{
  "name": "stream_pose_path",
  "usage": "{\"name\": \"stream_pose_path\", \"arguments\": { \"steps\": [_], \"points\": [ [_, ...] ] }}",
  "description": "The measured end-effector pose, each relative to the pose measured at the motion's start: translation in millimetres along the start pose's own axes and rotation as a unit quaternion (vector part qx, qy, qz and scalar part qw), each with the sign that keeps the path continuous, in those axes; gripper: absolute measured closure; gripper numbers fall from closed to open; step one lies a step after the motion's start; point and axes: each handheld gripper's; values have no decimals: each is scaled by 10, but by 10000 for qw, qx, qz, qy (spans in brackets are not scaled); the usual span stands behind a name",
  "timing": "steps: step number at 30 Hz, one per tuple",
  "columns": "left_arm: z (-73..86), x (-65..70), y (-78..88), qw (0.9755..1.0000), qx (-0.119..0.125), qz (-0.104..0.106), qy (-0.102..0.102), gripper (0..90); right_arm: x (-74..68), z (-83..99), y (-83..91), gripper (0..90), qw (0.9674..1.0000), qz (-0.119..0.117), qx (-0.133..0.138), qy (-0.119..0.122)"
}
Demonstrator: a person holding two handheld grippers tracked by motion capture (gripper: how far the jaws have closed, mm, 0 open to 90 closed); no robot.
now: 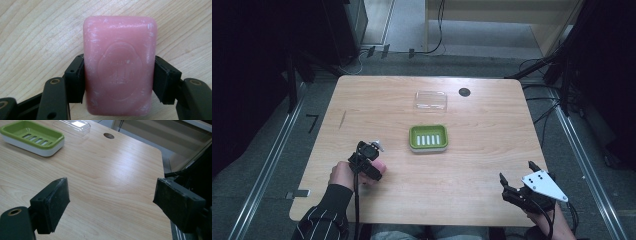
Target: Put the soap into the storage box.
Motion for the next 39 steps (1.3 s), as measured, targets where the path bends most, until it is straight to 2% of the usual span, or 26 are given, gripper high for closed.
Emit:
{"name": "stream_pose_path", "arguments": {
  "steps": [9, 22, 30, 36, 39],
  "points": [
    [-4, 23, 5, 9999, -38, 41, -145, 385, 2, 1, 3, 135, 10000, 8, 12, -18],
    [-18, 60, 26, 9991, -75, -36, -413, 385, 7, 4, 7, 135, 10000, 10, 22, -29],
    [-85, 88, 46, 9983, -95, -19, -576, 385, 6, 3, 5, 135, 10000, 15, 15, -31],
    [-144, 127, 82, 9974, -19, 40, -726, 385, 9, 6, 8, 135, 10000, 17, 10, -47],
    [-184, 141, 88, 9965, -79, 25, -831, 385, 11, 7, 9, 135, 10000, 14, 15, -52]
  ]
}}
Point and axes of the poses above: each handheld gripper's, and its own axes: y roughly backward along the jaws, z roughly out of its underside, x roughly to its right, and after that the axes turned 6 degrees about y, right-handed
